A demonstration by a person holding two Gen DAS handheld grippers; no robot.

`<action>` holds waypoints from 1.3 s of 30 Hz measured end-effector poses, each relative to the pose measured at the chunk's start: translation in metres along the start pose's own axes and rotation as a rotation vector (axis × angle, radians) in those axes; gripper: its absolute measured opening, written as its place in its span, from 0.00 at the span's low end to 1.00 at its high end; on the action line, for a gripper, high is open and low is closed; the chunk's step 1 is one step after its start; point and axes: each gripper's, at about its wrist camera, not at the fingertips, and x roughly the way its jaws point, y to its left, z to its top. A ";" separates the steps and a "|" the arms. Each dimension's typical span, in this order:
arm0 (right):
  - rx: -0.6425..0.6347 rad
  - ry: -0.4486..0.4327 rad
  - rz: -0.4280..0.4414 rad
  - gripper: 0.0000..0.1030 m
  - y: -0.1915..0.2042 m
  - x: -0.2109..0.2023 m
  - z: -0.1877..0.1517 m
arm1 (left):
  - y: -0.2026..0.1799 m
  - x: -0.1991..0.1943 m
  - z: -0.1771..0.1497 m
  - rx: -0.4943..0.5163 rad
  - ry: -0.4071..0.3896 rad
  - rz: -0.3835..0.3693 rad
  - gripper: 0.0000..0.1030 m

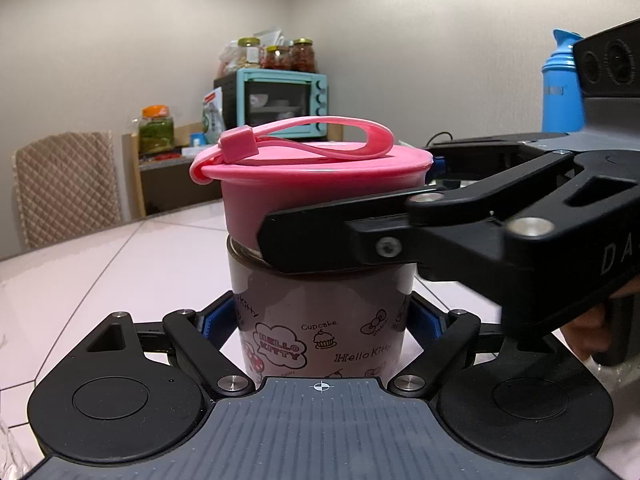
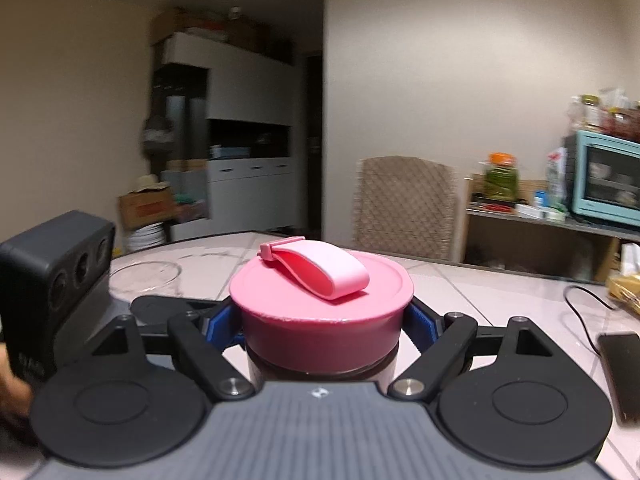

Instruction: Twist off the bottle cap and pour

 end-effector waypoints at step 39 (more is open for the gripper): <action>0.081 -0.031 -0.128 0.97 0.017 -0.024 0.005 | 0.002 0.001 0.000 0.002 -0.001 0.000 0.87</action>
